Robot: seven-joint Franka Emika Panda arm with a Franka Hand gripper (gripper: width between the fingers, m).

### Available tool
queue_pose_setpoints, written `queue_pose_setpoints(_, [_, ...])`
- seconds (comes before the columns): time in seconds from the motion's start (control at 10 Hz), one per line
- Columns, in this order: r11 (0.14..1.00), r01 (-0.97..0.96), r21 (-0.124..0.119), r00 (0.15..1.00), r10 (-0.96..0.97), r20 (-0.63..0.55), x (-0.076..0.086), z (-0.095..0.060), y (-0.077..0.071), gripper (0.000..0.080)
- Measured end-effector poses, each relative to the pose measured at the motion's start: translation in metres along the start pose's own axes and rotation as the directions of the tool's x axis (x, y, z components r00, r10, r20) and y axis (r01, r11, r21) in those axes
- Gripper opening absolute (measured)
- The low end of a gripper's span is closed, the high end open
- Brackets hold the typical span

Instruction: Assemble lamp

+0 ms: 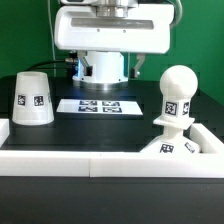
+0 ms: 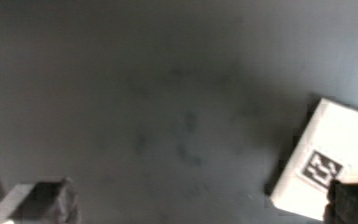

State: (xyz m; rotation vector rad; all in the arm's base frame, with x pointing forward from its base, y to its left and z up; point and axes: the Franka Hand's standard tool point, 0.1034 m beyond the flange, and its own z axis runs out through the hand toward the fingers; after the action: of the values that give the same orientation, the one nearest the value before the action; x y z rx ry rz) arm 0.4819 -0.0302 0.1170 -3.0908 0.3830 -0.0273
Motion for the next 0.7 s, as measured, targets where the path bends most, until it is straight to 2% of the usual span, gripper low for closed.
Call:
queue_pose_setpoints(0.1, [1.000, -0.020, 0.002, 1.000, 0.020, 0.014, -0.012, -0.005, 0.016, 0.0699])
queue_pose_setpoints(0.3, [1.000, -0.017, 0.025, 1.000, 0.017, 0.026, -0.024, -0.015, 0.044, 0.0699])
queue_pose_setpoints(0.4, [0.999, -0.021, 0.032, 0.999, 0.020, 0.025, -0.030, -0.016, 0.063, 0.0699])
queue_pose_setpoints(0.5, [0.999, -0.029, 0.030, 0.999, 0.029, 0.020, -0.035, -0.014, 0.077, 0.0699])
queue_pose_setpoints(0.7, [0.999, -0.020, 0.029, 1.000, 0.020, 0.020, -0.034, -0.014, 0.071, 0.0699])
